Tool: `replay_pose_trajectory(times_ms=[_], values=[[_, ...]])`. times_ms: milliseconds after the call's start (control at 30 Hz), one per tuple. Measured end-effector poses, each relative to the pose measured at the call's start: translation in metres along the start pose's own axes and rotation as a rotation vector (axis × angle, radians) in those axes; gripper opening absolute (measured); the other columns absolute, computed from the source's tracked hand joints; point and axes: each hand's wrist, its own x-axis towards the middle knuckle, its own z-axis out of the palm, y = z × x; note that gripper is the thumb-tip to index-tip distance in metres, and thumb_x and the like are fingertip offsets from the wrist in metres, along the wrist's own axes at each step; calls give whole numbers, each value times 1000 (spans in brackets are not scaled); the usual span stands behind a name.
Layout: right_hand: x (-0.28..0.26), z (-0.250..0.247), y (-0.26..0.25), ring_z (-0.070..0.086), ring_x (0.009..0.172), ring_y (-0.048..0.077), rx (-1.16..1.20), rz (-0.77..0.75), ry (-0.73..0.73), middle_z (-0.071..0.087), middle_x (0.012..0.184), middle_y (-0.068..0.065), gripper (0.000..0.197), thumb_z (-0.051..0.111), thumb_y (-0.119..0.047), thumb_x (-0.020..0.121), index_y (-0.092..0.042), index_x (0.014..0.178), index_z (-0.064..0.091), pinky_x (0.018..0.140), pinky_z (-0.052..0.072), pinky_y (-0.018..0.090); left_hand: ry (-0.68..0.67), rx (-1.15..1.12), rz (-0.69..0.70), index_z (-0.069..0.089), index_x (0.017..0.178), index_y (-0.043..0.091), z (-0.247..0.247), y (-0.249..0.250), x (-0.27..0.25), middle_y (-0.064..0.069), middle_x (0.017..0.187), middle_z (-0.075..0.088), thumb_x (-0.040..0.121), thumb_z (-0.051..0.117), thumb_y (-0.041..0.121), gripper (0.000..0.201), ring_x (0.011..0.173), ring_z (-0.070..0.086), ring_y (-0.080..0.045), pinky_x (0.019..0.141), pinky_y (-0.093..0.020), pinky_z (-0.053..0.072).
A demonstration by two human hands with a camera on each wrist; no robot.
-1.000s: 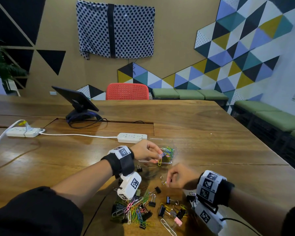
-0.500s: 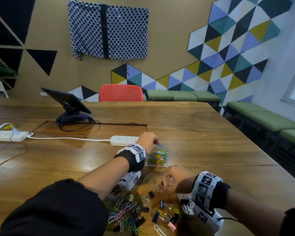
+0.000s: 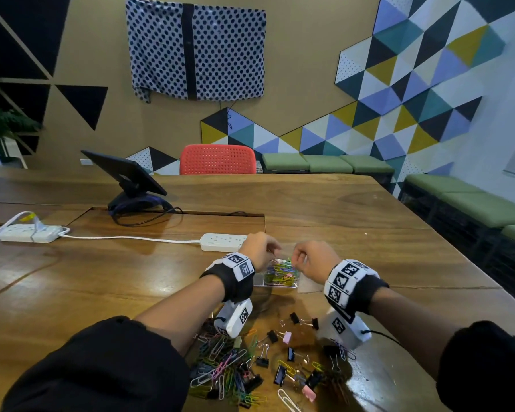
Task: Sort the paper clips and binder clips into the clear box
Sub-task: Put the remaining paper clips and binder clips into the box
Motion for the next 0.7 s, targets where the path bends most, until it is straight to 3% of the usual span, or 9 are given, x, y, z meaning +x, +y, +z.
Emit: replay_pose_trajectory(times_ms=[133,233,300,400,467,600,700], values=[[16,0,-4,62,86,21,-51,30,74,70,94,6,19,49,-7,86,-11,90,67,68,42,23,44,-11,61,71,99,8,-15,-5,-19,-8,99,71,84,56,-2,24,89,62,-15,79,-19,43],[25,6,-4,64,90,21,-59,56,78,70,98,5,19,49,-11,90,-14,93,67,71,47,24,-13,38,66,70,94,8,-27,-14,-39,-9,98,71,84,56,2,18,93,63,-20,84,-26,48],[26,10,-6,63,96,21,-80,51,73,70,102,6,20,49,-13,92,-12,97,68,78,49,26,-126,77,45,69,97,9,-33,-20,-54,-6,102,70,86,58,8,15,95,62,-16,86,-26,49],[24,17,-3,57,107,22,-105,22,53,68,107,8,23,49,-19,95,-8,102,68,90,49,31,-359,142,1,67,101,11,-40,-28,-78,-3,106,67,87,61,14,15,85,56,-6,74,-12,42],[21,18,0,57,107,22,-105,9,42,67,107,8,26,48,-24,95,-8,102,68,91,50,35,-490,210,-31,67,103,15,-44,-35,-91,-2,106,67,86,63,17,17,84,54,-5,70,-10,39],[10,21,-1,54,109,20,-147,-111,107,62,114,3,26,46,-26,95,-14,109,64,89,44,27,-598,274,-107,59,106,18,-51,-45,-110,-5,108,64,84,65,20,23,91,58,-16,80,-27,49],[-6,24,-16,50,111,18,-229,-250,68,55,119,1,26,50,-25,93,-17,116,59,87,40,25,-593,278,-117,54,106,18,-51,-45,-119,-6,106,62,83,66,26,27,89,57,-17,78,-29,48]])
